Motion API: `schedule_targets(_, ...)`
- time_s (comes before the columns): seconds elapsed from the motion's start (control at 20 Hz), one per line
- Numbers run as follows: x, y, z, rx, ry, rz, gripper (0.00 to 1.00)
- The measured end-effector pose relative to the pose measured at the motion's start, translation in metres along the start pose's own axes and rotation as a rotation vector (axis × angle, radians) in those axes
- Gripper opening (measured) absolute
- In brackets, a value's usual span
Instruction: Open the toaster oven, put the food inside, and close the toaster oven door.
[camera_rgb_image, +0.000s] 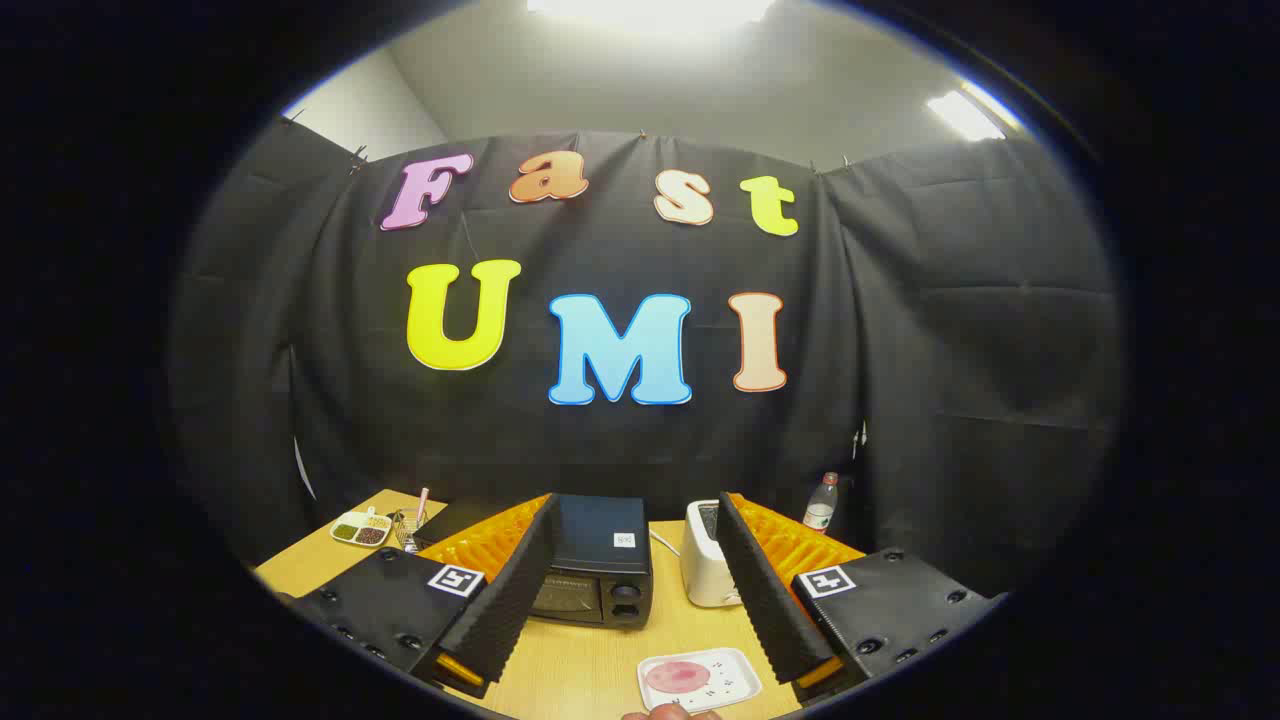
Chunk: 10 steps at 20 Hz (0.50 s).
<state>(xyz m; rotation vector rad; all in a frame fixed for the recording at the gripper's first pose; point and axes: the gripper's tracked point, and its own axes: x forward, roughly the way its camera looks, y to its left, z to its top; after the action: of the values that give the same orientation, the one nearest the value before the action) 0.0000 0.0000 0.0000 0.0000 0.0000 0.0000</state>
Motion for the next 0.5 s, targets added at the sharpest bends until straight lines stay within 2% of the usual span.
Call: schedule_targets(0.5, 0.009, 0.019, -0.005, -0.013, 0.034, 0.057, 0.98)
